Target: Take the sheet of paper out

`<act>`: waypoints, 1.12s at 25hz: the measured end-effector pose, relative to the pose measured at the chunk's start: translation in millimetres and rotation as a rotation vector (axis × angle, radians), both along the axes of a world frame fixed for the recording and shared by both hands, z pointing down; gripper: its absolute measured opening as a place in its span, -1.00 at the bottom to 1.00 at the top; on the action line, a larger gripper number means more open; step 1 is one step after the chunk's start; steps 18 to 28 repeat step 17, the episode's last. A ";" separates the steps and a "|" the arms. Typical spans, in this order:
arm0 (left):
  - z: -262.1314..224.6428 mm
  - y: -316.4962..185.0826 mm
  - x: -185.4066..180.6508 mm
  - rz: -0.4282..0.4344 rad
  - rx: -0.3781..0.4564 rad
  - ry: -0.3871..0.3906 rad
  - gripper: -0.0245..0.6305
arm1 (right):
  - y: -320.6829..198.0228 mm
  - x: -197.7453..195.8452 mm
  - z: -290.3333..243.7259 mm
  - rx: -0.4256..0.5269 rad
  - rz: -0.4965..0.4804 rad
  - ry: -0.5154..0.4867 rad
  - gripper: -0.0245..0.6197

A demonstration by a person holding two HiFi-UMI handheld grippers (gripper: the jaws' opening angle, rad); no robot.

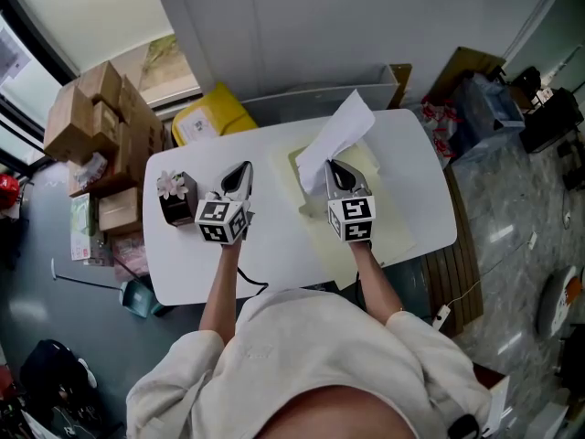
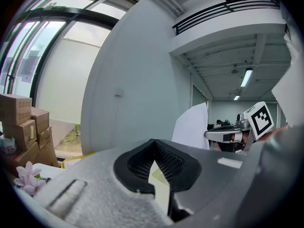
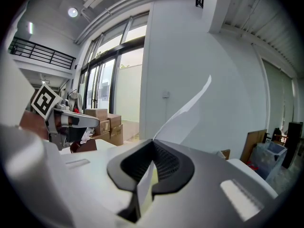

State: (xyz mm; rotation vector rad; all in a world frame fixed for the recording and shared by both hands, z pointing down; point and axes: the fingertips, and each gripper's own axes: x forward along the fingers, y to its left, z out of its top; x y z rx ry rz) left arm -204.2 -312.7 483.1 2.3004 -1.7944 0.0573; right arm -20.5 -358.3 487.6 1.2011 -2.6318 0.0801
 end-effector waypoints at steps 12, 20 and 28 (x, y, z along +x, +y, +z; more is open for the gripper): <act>-0.9 -10.0 -1.5 0.012 0.003 0.005 -0.92 | -6.0 -3.3 2.4 -0.006 0.006 0.004 -0.92; 1.1 -10.9 -2.9 0.015 -0.001 0.007 -0.92 | -7.2 -6.5 1.7 -0.009 0.010 -0.001 -0.92; 1.1 -10.9 -2.9 0.015 -0.001 0.007 -0.92 | -7.2 -6.5 1.7 -0.009 0.010 -0.001 -0.92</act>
